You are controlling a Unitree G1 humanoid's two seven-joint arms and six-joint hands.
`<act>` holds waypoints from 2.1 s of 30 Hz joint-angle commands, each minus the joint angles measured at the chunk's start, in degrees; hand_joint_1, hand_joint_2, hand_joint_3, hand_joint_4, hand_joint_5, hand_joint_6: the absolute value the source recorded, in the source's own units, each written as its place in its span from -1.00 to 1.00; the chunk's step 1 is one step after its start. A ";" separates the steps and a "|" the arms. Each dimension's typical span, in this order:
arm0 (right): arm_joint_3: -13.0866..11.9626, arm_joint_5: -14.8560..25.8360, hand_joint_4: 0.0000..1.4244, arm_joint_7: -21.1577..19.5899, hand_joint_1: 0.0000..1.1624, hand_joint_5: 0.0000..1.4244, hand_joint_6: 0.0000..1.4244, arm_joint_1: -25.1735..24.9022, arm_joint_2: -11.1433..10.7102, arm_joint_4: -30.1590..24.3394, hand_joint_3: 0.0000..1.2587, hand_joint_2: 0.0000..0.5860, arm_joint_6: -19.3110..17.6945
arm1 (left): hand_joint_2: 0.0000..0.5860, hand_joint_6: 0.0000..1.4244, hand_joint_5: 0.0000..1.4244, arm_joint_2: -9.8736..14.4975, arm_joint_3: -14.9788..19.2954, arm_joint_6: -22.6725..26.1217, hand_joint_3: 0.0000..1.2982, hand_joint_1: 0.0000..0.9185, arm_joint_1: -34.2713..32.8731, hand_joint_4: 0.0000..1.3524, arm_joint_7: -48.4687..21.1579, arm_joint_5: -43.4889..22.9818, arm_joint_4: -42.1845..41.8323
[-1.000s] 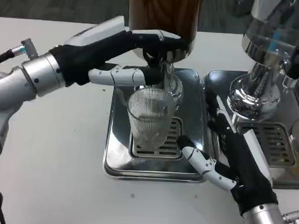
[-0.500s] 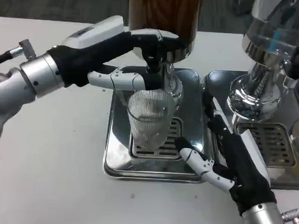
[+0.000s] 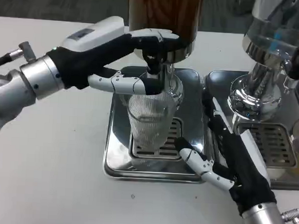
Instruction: Grasp the cup under the faucet to collect the drink, then remove the cup.
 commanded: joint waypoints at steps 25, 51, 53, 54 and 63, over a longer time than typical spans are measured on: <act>-0.57 -0.64 -1.00 -0.43 0.00 -1.00 -0.97 -0.15 0.35 -0.06 -1.00 -0.05 1.01 | -0.70 -0.83 -0.89 2.95 -7.06 -1.79 -0.71 -1.00 2.60 -0.93 9.09 12.59 -0.19; -0.08 -2.17 -1.00 1.07 0.15 -1.00 -1.00 -2.80 -0.90 1.44 -1.00 -0.19 1.99 | -0.70 -0.83 -0.89 3.38 -8.26 -2.58 -0.71 -1.00 2.98 -0.93 9.99 12.70 -0.74; 0.14 -2.34 -1.00 1.83 0.18 -1.00 -1.00 -3.96 -1.41 2.36 -1.00 -0.24 2.32 | -0.70 -0.83 -0.89 3.41 -8.25 -2.59 -0.70 -1.00 2.97 -0.93 10.00 12.71 -0.78; 0.20 -2.47 -1.00 1.97 0.19 -1.00 -1.00 -4.61 -1.59 3.01 -1.00 -0.25 2.38 | -0.70 -0.83 -0.89 3.41 -8.25 -2.60 -0.70 -1.00 2.98 -0.93 10.01 12.69 -0.80; 0.27 -2.02 -1.00 2.16 0.20 -1.00 -1.00 -7.41 -2.29 6.88 -1.00 -0.26 1.26 | -0.70 -0.83 -0.89 3.51 -8.13 -2.78 -0.70 -1.00 3.17 -0.93 10.10 12.66 -0.94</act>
